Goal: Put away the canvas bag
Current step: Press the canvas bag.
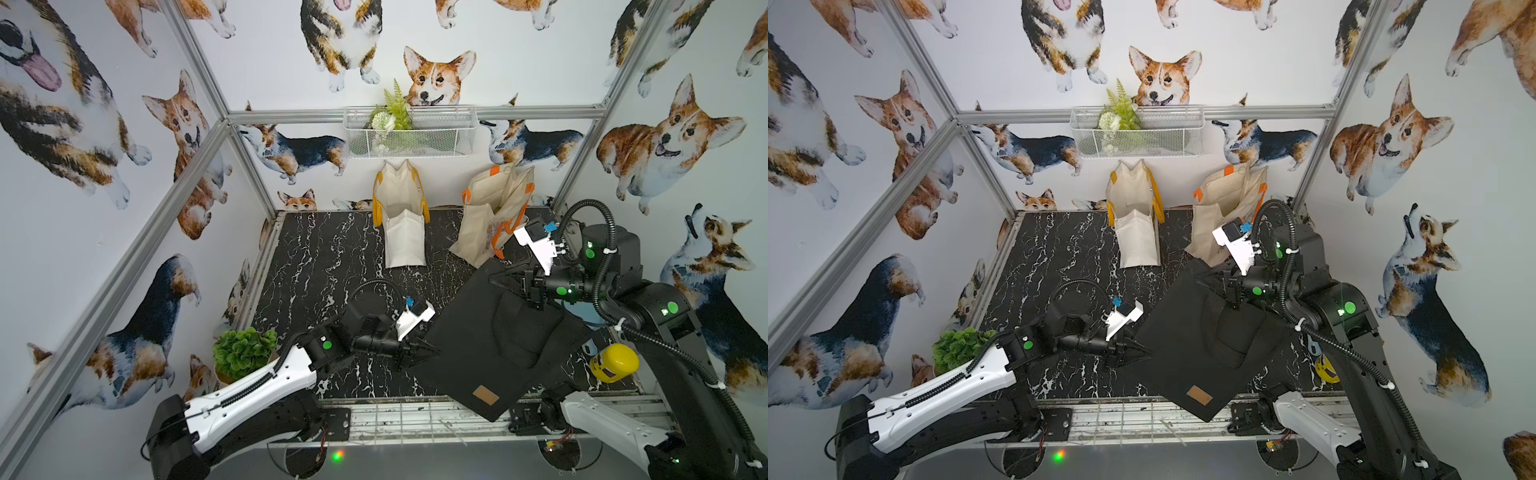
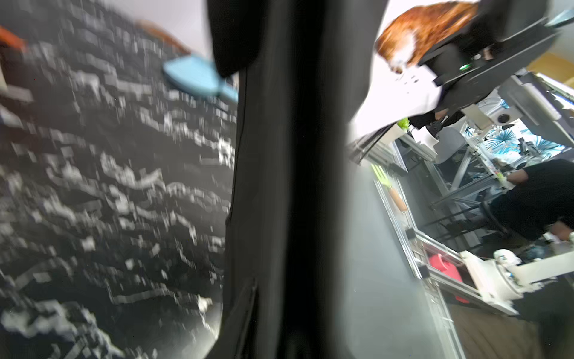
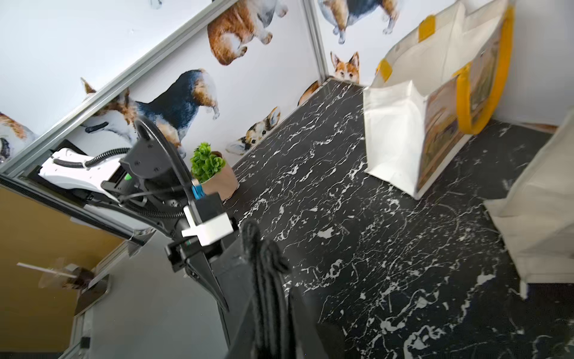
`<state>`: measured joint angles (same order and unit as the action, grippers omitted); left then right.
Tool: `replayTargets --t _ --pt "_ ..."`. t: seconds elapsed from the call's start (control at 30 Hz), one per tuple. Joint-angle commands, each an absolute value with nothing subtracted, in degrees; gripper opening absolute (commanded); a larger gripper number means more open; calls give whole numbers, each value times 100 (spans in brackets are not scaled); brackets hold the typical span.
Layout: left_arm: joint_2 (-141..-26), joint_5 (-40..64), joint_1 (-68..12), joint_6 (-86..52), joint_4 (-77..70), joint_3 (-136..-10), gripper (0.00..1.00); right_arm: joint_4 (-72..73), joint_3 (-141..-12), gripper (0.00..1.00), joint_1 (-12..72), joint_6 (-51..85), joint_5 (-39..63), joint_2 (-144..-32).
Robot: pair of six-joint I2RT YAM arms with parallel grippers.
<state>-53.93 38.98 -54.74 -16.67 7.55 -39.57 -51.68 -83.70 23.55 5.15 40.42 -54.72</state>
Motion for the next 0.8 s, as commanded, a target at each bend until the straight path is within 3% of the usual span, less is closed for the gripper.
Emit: replayTargets --t 0.0,0.03,0.07,0.1,0.13,0.23,0.27,0.3,0.33,0.47,0.5,0.53,0.77 --pt "-5281 3849 -5528 -1775 1224 -3813 0 -4329 -8517 0 2294 538 3740 -5483" --pt "-5256 3909 -5528 -1812 1188 -3757 5 -4280 -8517 0 2293 585 3719 -5476" --pt "-5248 3844 -5537 -1843 1214 -3728 25 -4235 -8510 0 2285 623 3713 -5476" --pt "-5224 3810 -5544 -1827 1275 -3718 5 -4183 -8500 0 2286 688 3738 -5475" --pt "-5197 3846 -5541 -1712 1412 -3749 0 -4144 -8488 0 2286 764 3759 -5473" --pt "-4985 3557 -5603 -1609 1592 -3798 0 -4096 -8427 0 2290 863 3779 -5426" --pt "-4918 3432 -5607 -1661 1566 -3789 21 -4096 -8400 0 2288 863 3764 -5394" --pt "-4851 3354 -5602 -1698 1533 -3780 24 -4105 -8349 0 2293 854 3758 -5351" --pt "-4811 3411 -5601 -1661 1550 -3813 0 -4118 -8303 0 2289 845 3766 -5316" --pt "-4771 3235 -5608 -1518 1767 -4132 0 -4343 -8132 0 2291 730 3962 -5248" --pt "-4795 3217 -5610 -1504 1745 -4244 30 -4392 -8047 0 2285 715 4079 -5213" --pt "-4828 3217 -5600 -1494 1731 -4336 39 -4415 -7986 0 2285 722 4167 -5196" --pt "-5636 3585 -5552 -934 1834 -5619 45 -4593 -7348 0 2475 885 5000 -4912"
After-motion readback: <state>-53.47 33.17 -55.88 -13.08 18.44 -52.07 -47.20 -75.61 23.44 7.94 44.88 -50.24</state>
